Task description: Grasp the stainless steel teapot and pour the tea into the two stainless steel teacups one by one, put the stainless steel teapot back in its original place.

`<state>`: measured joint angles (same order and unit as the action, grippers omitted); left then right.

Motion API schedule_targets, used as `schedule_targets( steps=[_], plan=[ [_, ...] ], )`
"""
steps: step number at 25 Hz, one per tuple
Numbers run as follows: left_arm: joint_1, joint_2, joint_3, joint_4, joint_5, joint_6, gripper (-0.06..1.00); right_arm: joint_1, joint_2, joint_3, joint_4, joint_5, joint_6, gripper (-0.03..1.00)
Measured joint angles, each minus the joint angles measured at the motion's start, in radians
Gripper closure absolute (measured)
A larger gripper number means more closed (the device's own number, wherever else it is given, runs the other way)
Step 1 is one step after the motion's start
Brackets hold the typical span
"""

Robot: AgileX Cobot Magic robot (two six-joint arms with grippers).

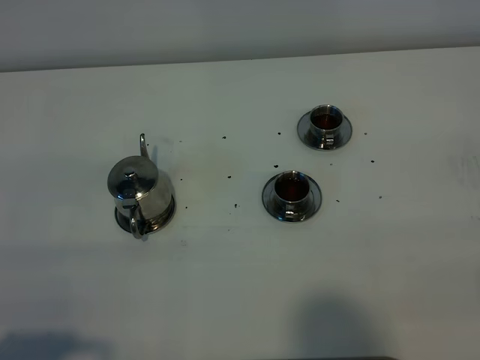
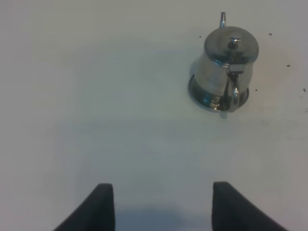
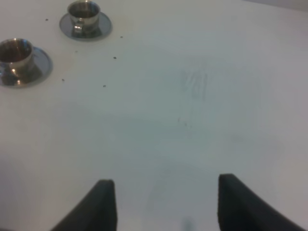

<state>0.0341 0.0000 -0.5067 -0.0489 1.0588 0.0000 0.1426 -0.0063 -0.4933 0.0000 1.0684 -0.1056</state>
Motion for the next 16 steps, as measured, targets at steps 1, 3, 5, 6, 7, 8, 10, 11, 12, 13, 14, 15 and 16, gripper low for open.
schedule_targets(
  steps=[1, 3, 5, 6, 7, 8, 10, 11, 12, 13, 14, 15, 16],
  plan=[
    [0.0, 0.0, 0.0, 0.0, 0.0, 0.0, 0.46, 0.0, 0.0, 0.0, 0.0, 0.0, 0.0, 0.51],
    [0.0, 0.0, 0.0, 0.0, 0.0, 0.0, 0.46, 0.0, 0.0, 0.0, 0.0, 0.0, 0.0, 0.51],
    [0.0, 0.0, 0.0, 0.0, 0.0, 0.0, 0.46, 0.0, 0.0, 0.0, 0.0, 0.0, 0.0, 0.51],
    [0.0, 0.0, 0.0, 0.0, 0.0, 0.0, 0.46, 0.0, 0.0, 0.0, 0.0, 0.0, 0.0, 0.51],
    [0.0, 0.0, 0.0, 0.0, 0.0, 0.0, 0.46, 0.0, 0.0, 0.0, 0.0, 0.0, 0.0, 0.51],
    [0.0, 0.0, 0.0, 0.0, 0.0, 0.0, 0.46, 0.0, 0.0, 0.0, 0.0, 0.0, 0.0, 0.51],
    [0.0, 0.0, 0.0, 0.0, 0.0, 0.0, 0.46, 0.0, 0.0, 0.0, 0.0, 0.0, 0.0, 0.51],
    [0.0, 0.0, 0.0, 0.0, 0.0, 0.0, 0.46, 0.0, 0.0, 0.0, 0.0, 0.0, 0.0, 0.51],
    [0.0, 0.0, 0.0, 0.0, 0.0, 0.0, 0.46, 0.0, 0.0, 0.0, 0.0, 0.0, 0.0, 0.51],
    [0.0, 0.0, 0.0, 0.0, 0.0, 0.0, 0.46, 0.0, 0.0, 0.0, 0.0, 0.0, 0.0, 0.51],
    [0.0, 0.0, 0.0, 0.0, 0.0, 0.0, 0.46, 0.0, 0.0, 0.0, 0.0, 0.0, 0.0, 0.51],
    [0.0, 0.0, 0.0, 0.0, 0.0, 0.0, 0.46, 0.0, 0.0, 0.0, 0.0, 0.0, 0.0, 0.51],
    [0.0, 0.0, 0.0, 0.0, 0.0, 0.0, 0.46, 0.0, 0.0, 0.0, 0.0, 0.0, 0.0, 0.51]
  ],
)
